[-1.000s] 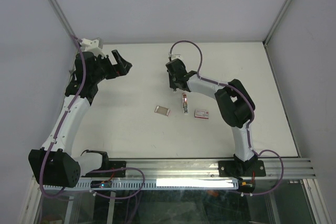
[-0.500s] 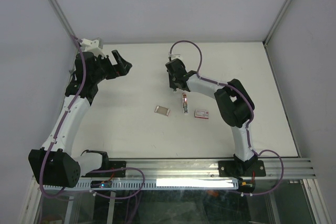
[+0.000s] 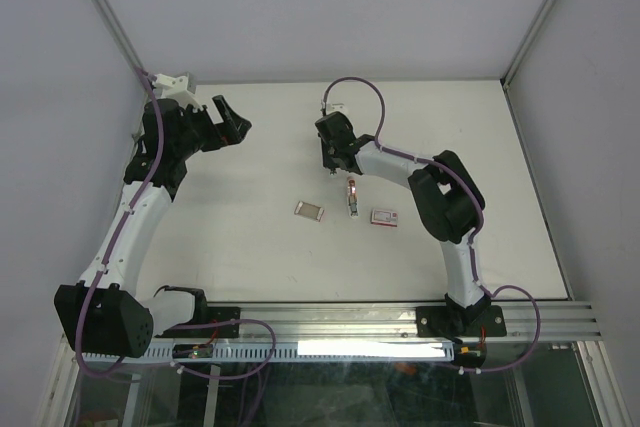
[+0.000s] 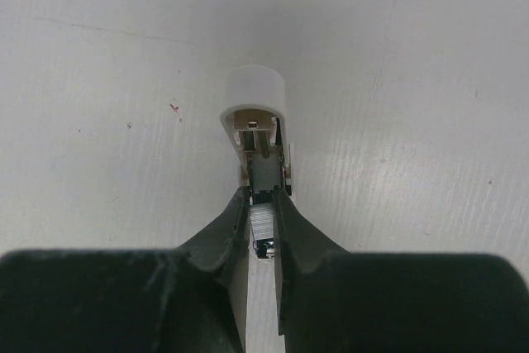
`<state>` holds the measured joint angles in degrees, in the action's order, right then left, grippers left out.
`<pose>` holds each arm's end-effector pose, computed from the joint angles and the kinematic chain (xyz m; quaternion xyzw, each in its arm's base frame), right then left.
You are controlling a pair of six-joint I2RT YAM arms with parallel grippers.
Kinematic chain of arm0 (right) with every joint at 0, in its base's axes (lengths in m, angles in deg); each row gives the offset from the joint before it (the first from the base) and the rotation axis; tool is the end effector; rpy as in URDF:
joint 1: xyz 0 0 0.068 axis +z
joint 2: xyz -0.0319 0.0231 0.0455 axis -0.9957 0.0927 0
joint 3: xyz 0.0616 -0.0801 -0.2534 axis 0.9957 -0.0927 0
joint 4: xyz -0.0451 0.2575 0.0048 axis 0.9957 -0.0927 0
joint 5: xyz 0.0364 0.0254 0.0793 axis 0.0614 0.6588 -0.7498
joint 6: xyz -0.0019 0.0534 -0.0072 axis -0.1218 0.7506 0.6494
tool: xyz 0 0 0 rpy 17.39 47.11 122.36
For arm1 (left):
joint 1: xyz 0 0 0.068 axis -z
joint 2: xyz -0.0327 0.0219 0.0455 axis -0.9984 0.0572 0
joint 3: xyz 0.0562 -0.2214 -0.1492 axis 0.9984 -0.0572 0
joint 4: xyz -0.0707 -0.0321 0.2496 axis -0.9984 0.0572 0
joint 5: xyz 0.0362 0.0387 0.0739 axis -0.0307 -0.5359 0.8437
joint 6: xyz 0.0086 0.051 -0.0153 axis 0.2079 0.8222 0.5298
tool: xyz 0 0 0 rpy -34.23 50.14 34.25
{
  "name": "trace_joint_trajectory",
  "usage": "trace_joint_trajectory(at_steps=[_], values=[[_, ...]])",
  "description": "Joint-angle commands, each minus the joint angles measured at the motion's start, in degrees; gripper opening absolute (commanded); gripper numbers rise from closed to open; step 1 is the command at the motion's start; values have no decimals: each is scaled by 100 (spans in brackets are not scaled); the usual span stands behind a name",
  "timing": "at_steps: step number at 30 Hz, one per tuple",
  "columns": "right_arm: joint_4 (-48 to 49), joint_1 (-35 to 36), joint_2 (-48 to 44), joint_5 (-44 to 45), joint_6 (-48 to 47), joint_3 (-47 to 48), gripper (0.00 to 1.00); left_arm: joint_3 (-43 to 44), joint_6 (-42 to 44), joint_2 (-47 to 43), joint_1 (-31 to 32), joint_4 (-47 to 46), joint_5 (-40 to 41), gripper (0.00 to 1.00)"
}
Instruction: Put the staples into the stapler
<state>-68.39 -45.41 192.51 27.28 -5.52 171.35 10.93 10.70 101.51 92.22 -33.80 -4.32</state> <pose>0.3596 0.2812 0.1778 -0.1084 0.9196 0.0585 0.3731 0.2642 -0.0338 0.3455 -0.0439 0.8356 -0.2169 0.5028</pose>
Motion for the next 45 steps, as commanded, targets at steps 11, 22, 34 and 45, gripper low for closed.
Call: trace_joint_trajectory(at_steps=[11,22,34,45], values=[[96,32,-322,98,23,292,14,-9,43,-137,-93,-164,-59,99],[-41,29,-568,64,1,344,14,-23,64,-163,-110,-163,-19,99],[-50,36,-439,56,39,321,15,-31,61,-172,-130,-167,-23,99],[-82,30,-215,118,84,325,15,-33,59,-181,-137,-165,-41,99]])
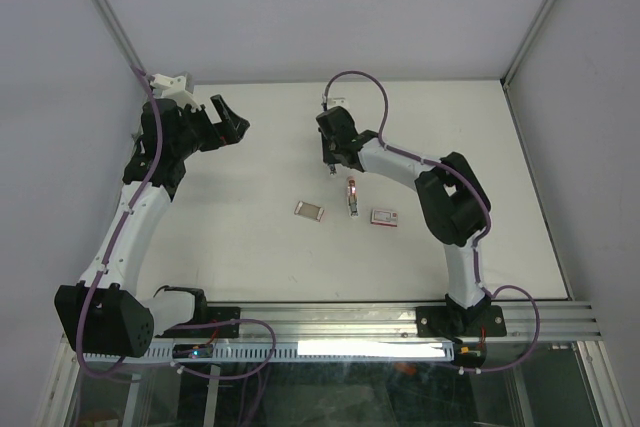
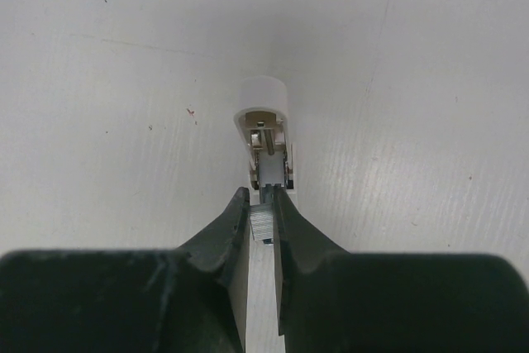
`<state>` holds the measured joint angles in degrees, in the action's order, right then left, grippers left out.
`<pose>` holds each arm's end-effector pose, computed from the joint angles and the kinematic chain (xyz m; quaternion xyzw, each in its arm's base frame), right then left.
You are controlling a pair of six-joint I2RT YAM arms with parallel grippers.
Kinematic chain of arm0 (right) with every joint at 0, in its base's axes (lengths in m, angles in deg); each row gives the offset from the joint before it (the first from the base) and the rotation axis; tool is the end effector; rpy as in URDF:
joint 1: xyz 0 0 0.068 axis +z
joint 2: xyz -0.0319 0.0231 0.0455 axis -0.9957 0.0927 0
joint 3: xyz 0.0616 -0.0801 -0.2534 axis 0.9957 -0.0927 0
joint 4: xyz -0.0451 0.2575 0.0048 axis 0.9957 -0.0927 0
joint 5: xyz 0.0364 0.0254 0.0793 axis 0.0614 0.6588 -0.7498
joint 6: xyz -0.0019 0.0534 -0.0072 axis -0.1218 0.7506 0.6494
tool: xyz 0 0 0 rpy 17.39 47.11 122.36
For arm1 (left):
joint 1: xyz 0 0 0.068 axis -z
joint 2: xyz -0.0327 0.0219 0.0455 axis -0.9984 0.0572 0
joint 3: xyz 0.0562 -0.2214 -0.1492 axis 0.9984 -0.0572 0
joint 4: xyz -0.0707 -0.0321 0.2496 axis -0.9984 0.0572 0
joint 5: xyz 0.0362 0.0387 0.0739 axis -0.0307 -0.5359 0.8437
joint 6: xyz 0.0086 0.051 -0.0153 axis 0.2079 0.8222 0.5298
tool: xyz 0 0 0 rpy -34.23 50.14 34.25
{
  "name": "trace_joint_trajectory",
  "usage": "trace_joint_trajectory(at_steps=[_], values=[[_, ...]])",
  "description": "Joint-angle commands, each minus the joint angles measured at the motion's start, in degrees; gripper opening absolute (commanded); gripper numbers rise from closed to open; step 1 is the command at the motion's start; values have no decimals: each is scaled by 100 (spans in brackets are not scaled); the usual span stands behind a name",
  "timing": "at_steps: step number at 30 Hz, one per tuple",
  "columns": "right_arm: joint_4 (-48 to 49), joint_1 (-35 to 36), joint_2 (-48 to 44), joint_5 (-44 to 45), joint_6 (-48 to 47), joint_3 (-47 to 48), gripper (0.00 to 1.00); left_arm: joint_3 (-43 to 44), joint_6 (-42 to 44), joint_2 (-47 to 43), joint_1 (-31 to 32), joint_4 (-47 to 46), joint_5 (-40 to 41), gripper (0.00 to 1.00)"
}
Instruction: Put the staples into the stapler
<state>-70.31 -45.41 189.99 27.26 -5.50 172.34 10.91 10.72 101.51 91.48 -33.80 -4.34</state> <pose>0.3571 0.2792 0.1998 -0.1057 0.9150 0.0657 0.3838 0.2646 -0.0304 0.3454 -0.0491 0.8354 -0.2137 0.5041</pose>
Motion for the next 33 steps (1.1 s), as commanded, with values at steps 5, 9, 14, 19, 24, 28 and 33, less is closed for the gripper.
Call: trace_joint_trajectory(at_steps=[5,9,14,19,24,28,33], values=[[94,34,121,103,104,260,15,-26,54,-181,-62,-173,-57,99],[85,29,166,113,116,279,15,-25,51,-181,-62,-174,-54,99],[87,35,191,140,117,290,14,-24,50,-181,-74,-176,-65,99],[71,30,231,166,118,289,14,-26,58,-181,-71,-175,-65,99],[68,36,249,196,93,291,14,-32,59,-181,-71,-175,-74,99],[59,34,250,221,73,289,14,-24,58,-190,-71,-176,-74,99],[66,20,217,212,55,291,14,-26,58,-196,-72,-170,-83,99]])
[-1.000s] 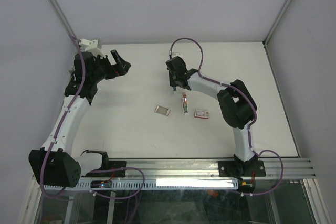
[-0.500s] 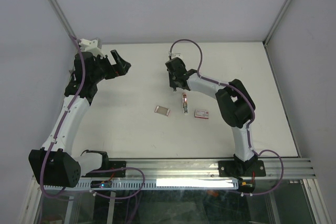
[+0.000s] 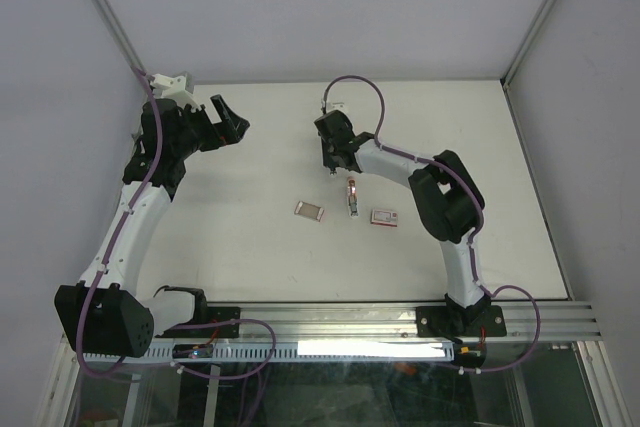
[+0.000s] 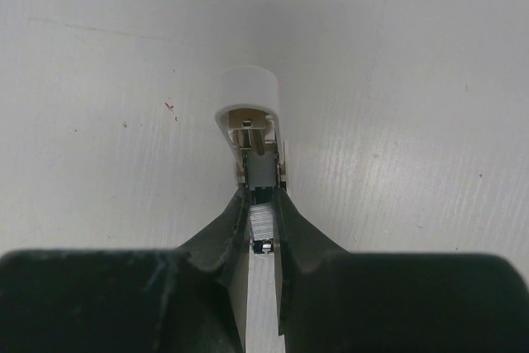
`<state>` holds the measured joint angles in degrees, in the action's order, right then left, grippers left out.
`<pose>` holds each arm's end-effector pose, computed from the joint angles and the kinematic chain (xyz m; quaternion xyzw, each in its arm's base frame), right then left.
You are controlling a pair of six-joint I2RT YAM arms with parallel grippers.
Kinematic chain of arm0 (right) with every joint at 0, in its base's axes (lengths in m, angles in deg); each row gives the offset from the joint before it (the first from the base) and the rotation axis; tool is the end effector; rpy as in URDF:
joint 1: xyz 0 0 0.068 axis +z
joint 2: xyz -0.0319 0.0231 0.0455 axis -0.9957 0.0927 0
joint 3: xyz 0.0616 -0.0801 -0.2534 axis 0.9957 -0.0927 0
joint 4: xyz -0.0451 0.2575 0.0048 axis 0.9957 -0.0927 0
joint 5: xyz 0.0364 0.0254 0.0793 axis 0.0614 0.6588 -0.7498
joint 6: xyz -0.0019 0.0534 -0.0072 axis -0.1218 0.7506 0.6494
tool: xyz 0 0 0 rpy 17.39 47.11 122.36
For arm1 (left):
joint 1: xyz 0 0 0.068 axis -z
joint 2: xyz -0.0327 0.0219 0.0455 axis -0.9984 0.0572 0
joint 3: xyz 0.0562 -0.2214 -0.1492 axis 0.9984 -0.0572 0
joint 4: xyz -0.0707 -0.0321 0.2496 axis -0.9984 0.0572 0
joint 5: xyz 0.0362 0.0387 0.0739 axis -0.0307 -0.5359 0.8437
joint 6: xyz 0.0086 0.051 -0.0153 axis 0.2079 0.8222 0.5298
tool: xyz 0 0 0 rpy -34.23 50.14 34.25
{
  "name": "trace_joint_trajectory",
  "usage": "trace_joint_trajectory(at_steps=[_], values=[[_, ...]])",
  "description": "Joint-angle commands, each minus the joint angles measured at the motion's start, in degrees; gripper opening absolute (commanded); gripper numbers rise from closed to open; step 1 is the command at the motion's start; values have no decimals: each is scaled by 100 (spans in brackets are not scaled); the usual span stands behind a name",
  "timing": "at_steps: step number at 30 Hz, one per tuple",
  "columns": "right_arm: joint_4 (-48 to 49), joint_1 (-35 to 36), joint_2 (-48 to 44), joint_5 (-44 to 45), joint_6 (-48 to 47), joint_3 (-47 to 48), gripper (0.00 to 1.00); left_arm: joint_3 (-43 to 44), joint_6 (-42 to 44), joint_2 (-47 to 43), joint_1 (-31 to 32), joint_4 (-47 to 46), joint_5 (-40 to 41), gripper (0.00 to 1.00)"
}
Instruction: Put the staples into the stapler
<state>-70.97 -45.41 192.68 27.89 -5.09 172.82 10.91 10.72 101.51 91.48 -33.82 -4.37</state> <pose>0.3604 0.2814 0.1813 -0.1052 0.9232 0.0499 0.3664 0.2646 -0.0304 0.3455 -0.0489 0.8353 -0.2139 0.5042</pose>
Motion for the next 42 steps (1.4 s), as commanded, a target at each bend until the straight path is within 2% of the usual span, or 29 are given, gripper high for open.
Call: trace_joint_trajectory(at_steps=[1,22,32,35,42], values=[[133,22,-46,144,14,240,14,-24,58,-203,-79,-170,-81,99],[-34,22,102,266,228,314,14,-33,59,-212,-90,-177,-94,99],[-51,22,-4,237,207,334,34,-41,68,-220,-98,-182,-98,99],[-51,24,-103,188,188,332,36,-50,67,-208,-102,-178,-98,99],[-60,18,-801,62,-42,136,45,-152,72,-171,-104,-254,-122,98]])
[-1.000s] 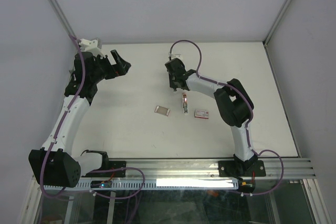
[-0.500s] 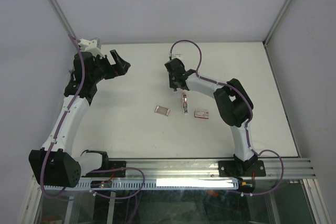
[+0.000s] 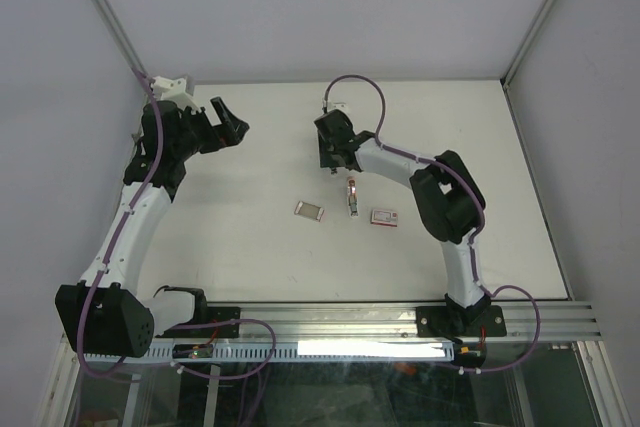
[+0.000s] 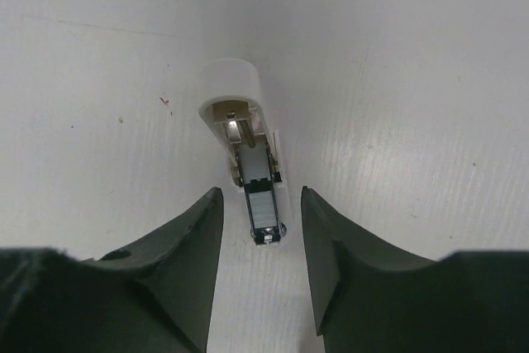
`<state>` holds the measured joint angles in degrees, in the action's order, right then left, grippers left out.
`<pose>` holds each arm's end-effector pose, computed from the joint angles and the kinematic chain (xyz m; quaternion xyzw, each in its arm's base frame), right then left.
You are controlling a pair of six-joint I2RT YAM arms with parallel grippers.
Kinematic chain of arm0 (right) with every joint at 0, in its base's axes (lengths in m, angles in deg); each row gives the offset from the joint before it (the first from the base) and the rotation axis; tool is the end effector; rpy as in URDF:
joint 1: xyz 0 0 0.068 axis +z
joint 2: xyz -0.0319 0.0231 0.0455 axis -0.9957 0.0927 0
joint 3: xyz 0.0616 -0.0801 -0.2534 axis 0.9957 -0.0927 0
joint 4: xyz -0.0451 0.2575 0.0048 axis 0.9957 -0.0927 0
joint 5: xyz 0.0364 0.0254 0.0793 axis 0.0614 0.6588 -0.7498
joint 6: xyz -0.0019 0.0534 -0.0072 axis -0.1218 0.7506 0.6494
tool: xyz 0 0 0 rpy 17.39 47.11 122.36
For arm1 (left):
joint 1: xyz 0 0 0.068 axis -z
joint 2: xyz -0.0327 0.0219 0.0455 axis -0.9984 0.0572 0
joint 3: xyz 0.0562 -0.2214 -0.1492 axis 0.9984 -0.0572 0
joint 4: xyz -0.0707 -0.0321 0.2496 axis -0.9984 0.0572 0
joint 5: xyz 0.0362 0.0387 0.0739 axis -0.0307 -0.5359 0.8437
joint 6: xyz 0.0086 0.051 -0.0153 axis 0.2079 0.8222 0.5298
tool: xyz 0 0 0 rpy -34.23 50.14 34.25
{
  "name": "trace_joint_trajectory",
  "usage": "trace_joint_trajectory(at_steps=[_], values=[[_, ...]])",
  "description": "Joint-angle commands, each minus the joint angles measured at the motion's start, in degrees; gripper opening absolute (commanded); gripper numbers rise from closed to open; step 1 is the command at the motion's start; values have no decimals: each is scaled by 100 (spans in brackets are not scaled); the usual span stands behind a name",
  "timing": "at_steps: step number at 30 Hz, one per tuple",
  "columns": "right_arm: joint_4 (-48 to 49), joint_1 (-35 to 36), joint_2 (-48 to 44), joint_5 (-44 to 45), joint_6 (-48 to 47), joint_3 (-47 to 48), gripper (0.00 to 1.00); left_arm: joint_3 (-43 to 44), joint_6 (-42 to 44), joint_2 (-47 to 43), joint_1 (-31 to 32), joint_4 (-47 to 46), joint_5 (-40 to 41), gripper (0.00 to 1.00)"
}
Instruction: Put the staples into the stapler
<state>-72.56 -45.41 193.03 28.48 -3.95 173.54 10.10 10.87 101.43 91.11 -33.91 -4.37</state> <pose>0.3607 0.2812 0.1806 -0.0962 0.9270 0.0438 0.3598 0.2644 -0.0287 0.3410 -0.0515 0.8381 -0.2110 0.5005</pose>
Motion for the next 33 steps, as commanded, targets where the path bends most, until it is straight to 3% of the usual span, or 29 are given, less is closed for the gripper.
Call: trace_joint_trajectory(at_steps=[1,5,9,13,19,23,33], values=[[109,12,-1001,2,-206,-30,47,-118,-11,-163,-55,-342,-215,98],[175,-65,-1896,-183,-299,-691,55,-371,-442,-188,275,-835,-588,95],[255,-208,-2967,-529,-238,-1824,60,-563,-602,-107,1331,-1292,-194,95],[243,-423,-4076,-834,-88,-2913,63,-873,-871,385,2184,-2326,-391,94],[276,-910,-5162,-1203,130,-4083,65,-737,-29,1804,3123,-3475,-750,91],[357,-1197,-5511,-1605,193,-4429,65,-578,395,2668,3270,-4203,-1288,90],[371,-1619,-5790,-2181,208,-4584,65,65,844,3971,3265,-4481,-1591,86]])
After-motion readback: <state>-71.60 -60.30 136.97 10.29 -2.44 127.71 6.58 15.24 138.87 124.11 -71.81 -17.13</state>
